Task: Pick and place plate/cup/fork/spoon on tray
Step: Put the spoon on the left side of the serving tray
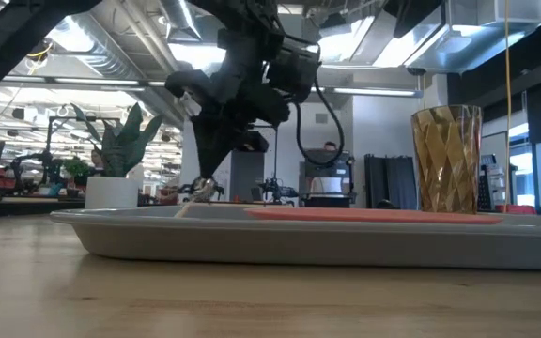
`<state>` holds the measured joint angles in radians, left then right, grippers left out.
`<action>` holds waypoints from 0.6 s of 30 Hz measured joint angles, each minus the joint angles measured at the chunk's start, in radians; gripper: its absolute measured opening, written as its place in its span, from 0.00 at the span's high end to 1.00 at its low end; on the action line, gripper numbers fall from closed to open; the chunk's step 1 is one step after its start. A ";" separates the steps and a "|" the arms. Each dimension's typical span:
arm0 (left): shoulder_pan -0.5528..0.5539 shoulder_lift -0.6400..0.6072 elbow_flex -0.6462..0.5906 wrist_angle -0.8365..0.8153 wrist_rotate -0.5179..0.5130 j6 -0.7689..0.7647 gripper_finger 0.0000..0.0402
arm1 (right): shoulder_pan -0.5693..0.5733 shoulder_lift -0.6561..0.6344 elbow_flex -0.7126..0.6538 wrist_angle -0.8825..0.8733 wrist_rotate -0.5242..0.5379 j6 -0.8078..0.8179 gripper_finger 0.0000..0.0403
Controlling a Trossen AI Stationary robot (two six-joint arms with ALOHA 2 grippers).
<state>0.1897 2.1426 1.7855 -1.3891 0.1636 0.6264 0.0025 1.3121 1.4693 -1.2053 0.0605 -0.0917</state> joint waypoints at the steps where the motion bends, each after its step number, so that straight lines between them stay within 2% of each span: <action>1: 0.005 0.000 0.000 -0.006 -0.014 -0.005 1.00 | 0.000 0.000 0.000 0.000 0.000 0.000 0.82; 8: 0.028 0.000 0.000 -0.006 -0.019 -0.015 1.00 | 0.000 0.000 0.000 0.000 0.000 -0.019 0.82; 13: 0.028 0.012 0.000 -0.005 0.022 -0.014 1.00 | 0.000 0.000 0.000 0.000 0.000 -0.022 0.82; 18: 0.028 0.011 -0.051 0.026 0.007 -0.010 1.00 | 0.000 0.000 0.000 0.000 0.000 -0.022 0.82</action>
<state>0.2176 2.1538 1.7349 -1.3630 0.1707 0.6167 0.0024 1.3125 1.4693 -1.2058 0.0605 -0.1135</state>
